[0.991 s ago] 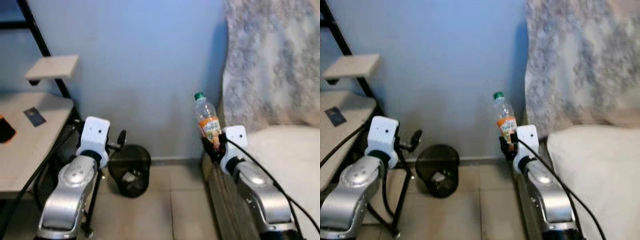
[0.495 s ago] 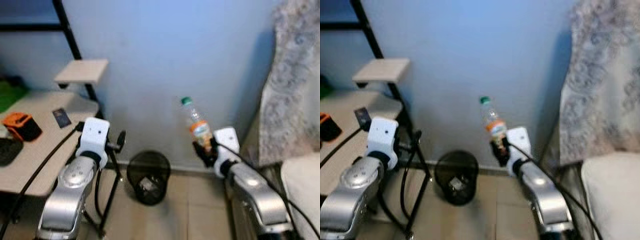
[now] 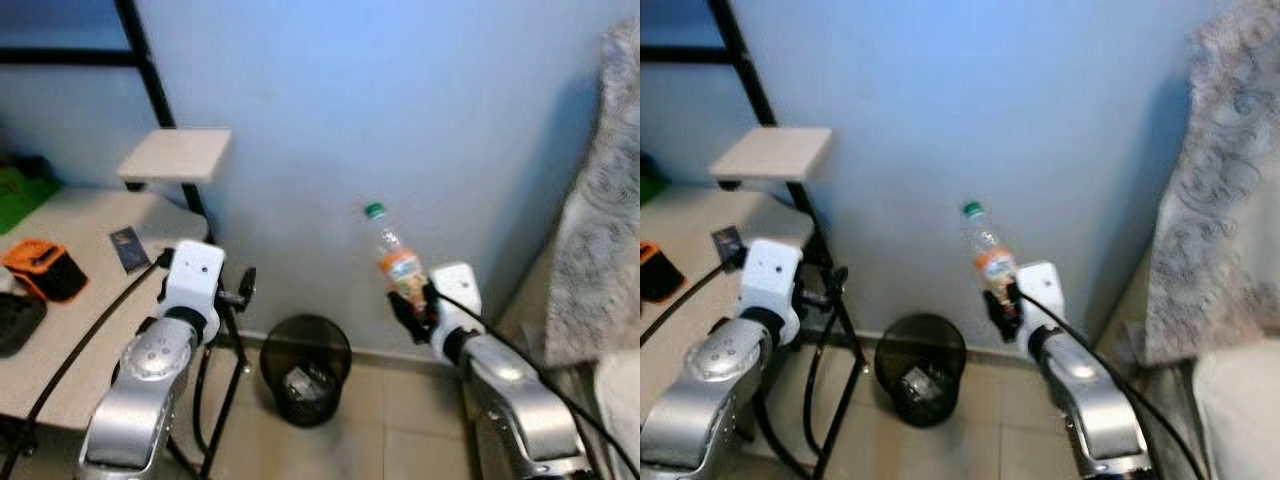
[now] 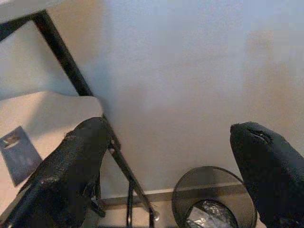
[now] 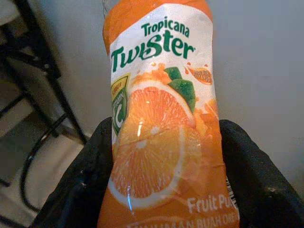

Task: Clean up the room

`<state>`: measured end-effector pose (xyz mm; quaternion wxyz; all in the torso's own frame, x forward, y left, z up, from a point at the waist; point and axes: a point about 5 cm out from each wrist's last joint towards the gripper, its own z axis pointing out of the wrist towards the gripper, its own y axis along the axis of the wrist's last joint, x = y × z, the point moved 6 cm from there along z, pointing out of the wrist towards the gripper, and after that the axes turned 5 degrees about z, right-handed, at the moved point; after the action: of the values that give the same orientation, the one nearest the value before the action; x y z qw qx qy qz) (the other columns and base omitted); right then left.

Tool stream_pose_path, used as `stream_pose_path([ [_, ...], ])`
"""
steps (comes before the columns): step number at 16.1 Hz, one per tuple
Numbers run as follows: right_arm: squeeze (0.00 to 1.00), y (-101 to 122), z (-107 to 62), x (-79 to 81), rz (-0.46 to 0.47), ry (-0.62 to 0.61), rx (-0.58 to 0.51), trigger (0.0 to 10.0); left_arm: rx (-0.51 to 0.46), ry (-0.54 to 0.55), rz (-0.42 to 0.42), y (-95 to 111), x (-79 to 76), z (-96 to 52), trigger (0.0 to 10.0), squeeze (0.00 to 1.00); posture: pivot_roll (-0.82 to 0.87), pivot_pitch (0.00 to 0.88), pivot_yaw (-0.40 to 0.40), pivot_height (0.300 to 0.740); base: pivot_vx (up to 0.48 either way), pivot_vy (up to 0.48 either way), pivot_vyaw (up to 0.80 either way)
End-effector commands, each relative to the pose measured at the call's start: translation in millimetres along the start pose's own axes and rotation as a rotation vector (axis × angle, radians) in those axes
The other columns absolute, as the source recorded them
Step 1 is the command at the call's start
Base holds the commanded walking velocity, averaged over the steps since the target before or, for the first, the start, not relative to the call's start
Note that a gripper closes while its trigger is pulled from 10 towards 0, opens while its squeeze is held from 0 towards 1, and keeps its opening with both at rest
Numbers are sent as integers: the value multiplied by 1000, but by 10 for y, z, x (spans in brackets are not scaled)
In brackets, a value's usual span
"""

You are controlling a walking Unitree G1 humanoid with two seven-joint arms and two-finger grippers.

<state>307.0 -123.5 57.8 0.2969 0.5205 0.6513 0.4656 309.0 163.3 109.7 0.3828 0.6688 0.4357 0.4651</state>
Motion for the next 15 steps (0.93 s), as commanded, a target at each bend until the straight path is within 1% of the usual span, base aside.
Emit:
stream_pose_path([
  [1, 0, 43, 25, 84, -16, 11, -5, 10000, -3, 26, 10, 11, 91, -28, 10000, 0, -68, 0, 35, 740, 304, 0, 0],
  [5, 0, 12, 42, 53, -28, -4, 0, 10000, 0, 29, 9, -9, 95, -44, 10000, 0, -64, 0, 31, 740, 304, 0, 0],
  [15, 0, 5, 36, 72, -48, 1, 6, 10000, -3, 18, 13, -9, 65, -40, 10000, 0, -70, 0, 28, 740, 297, 0, 0],
])
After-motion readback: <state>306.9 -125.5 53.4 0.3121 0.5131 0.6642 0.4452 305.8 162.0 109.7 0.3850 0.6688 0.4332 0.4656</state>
